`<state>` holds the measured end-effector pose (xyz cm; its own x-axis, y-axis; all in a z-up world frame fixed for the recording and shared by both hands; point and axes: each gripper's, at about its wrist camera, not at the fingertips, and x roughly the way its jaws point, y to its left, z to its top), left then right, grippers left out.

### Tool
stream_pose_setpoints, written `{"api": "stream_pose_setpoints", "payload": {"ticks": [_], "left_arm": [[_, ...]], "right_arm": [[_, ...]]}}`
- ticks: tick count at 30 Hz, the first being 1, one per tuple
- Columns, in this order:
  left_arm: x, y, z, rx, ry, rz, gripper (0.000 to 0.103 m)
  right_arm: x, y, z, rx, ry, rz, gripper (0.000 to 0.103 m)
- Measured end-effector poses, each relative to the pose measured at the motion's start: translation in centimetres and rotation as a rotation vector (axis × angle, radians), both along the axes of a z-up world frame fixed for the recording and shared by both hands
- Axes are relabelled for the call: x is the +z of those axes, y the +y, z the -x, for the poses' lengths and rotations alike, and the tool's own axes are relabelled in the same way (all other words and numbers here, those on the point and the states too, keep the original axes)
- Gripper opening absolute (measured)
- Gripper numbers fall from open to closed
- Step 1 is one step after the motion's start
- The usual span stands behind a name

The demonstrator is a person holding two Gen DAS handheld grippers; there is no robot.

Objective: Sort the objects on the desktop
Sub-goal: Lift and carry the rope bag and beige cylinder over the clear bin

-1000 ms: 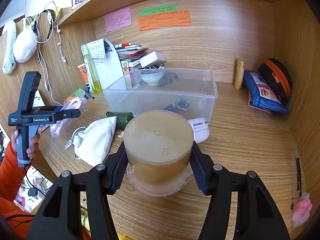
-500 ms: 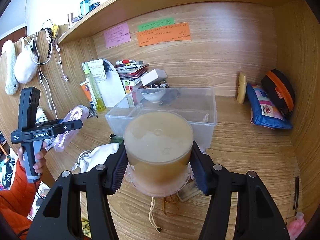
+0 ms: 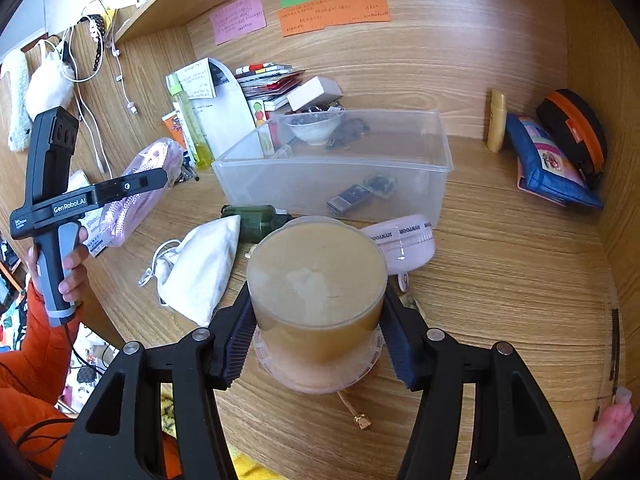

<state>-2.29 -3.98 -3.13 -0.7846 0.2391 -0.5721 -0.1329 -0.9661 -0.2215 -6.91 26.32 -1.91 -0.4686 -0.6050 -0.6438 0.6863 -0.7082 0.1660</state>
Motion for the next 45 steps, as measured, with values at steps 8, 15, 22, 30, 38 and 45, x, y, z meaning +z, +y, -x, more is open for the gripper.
{"api": "stream_pose_setpoints", "payload": {"ticks": [8,15,22,30,38,45], "left_arm": [[1.1,1.0,1.4,-0.017,0.021,-0.003,0.059],[3.0,1.1,3.5,-0.008,0.047,0.017,0.059],[4.7,2.0,5.9,-0.017,0.082,0.039,0.059],[5.2,2.9,9.0,-0.026,0.089,0.027,0.059],[4.4,3.1,12.9,-0.029,0.057,0.019,0.059],[1.6,3.2,15.7,-0.03,-0.009,0.018,0.059]], "right_arm": [[4.1,-0.2,1.7,-0.016,0.085,0.047,0.055],[5.7,-2.3,4.7,-0.009,0.118,0.042,0.055],[6.5,-3.6,7.8,-0.007,0.125,0.058,0.055],[7.7,-5.7,11.0,0.011,0.135,0.073,0.055],[7.8,-8.9,14.4,0.018,0.131,0.049,0.055],[4.9,-9.8,16.7,0.015,0.073,-0.001,0.055]]}}
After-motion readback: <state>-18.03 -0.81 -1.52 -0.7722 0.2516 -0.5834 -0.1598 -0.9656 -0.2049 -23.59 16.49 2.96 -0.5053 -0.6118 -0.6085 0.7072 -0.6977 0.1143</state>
